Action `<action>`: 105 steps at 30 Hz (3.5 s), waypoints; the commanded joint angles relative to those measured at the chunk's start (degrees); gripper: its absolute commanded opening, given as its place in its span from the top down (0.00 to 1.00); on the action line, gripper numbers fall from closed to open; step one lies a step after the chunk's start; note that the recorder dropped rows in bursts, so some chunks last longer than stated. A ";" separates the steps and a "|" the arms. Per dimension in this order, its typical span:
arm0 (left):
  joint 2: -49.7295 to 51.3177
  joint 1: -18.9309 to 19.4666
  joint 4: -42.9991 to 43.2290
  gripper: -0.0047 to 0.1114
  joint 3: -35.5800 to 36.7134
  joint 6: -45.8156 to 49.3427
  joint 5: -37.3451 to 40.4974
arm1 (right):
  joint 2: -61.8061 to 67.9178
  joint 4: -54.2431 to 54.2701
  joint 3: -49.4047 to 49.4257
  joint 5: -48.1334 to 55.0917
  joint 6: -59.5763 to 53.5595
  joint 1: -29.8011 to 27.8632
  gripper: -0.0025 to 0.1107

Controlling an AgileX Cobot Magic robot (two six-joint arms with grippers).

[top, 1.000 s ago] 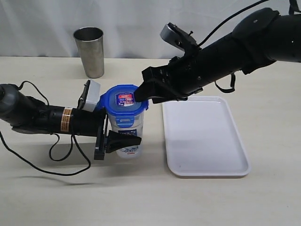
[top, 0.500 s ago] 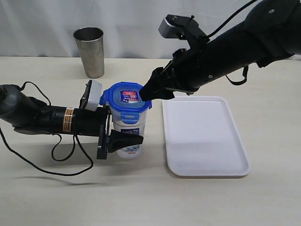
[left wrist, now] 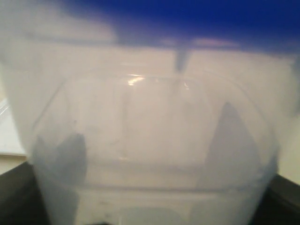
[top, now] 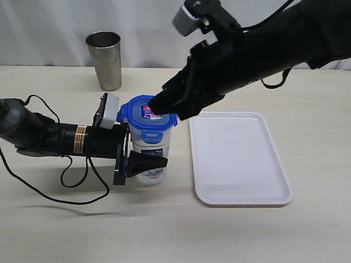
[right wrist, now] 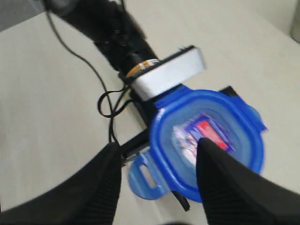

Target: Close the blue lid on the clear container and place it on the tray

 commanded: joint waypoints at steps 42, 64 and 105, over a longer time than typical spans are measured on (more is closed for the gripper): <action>0.48 -0.26 2.00 0.96 0.17 -0.02 3.62 | 14.68 -72.04 0.39 -9.43 27.97 21.01 0.68; 0.48 -0.37 0.82 0.96 0.17 10.59 3.62 | 3.56 -69.76 0.17 -9.62 37.55 23.30 0.53; 0.25 -3.26 2.92 0.96 0.17 25.80 3.62 | 11.74 -37.17 -10.87 12.50 15.07 9.79 0.63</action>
